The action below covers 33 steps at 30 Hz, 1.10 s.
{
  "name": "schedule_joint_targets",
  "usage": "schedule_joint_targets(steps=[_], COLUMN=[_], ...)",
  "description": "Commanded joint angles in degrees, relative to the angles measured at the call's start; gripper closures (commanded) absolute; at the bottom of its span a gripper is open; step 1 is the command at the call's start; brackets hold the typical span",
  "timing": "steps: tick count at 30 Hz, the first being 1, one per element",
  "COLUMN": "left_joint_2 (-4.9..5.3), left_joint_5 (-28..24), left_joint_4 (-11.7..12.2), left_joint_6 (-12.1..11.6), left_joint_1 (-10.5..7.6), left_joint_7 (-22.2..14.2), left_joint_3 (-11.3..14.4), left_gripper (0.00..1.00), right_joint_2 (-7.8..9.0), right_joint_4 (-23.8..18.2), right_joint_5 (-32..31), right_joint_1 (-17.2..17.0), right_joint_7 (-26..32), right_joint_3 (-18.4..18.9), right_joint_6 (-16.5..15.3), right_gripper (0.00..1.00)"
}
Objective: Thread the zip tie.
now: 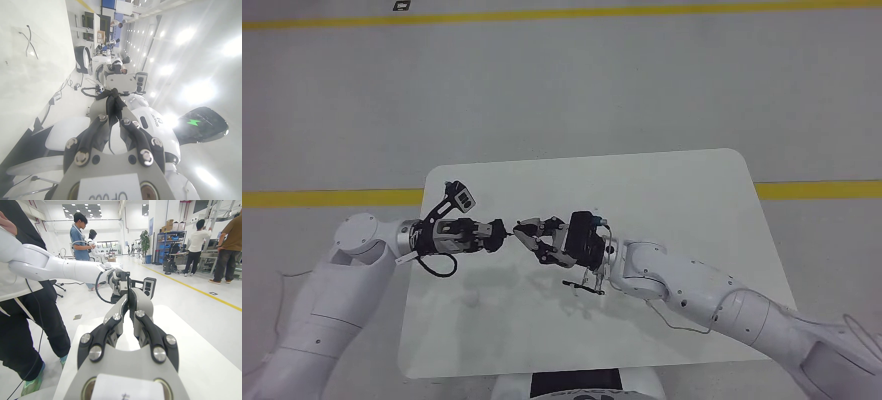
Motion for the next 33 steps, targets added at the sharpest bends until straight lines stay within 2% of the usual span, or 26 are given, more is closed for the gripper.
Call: schedule_joint_targets(steps=[1,8,25,26,27,28,33], left_joint_2=[-0.01,-0.11,-0.18,-0.15,-0.11,-0.08,0.09], left_joint_5=[0.03,0.17,0.15,0.15,0.13,0.08,-0.19], left_joint_4=[0.05,0.02,-0.12,-0.09,-0.05,-0.02,0.07], left_joint_6=[-0.01,0.02,-0.22,-0.25,-0.29,-0.32,-0.51], left_joint_1=[-0.08,-0.41,-0.69,-0.66,-0.61,-0.56,-0.22], left_joint_7=[0.06,0.34,0.72,0.74,0.8,0.86,1.06], left_joint_3=[0.08,0.82,1.56,1.46,1.28,1.12,0.28], left_gripper=[1.0,1.0,1.0,1.0,1.0,1.0,1.0], right_joint_2=[-0.02,-0.01,0.24,0.26,0.29,0.32,0.75], right_joint_4=[0.09,0.26,0.75,0.73,0.67,0.65,0.25], right_joint_5=[0.07,-0.07,0.34,0.31,0.09,-0.03,-1.43], right_joint_1=[0.06,0.41,0.94,0.9,0.9,0.88,0.6], right_joint_7=[-0.36,-2.14,-1.82,-1.83,-1.65,-1.5,-0.59], right_joint_3=[-0.07,-0.61,-1.28,-1.15,-1.0,-0.85,0.43], right_joint_6=[0.0,0.0,0.0,0.0,0.0,0.0,0.0], right_gripper=[1.0,1.0,1.0,0.97,0.52,0.0,0.0])
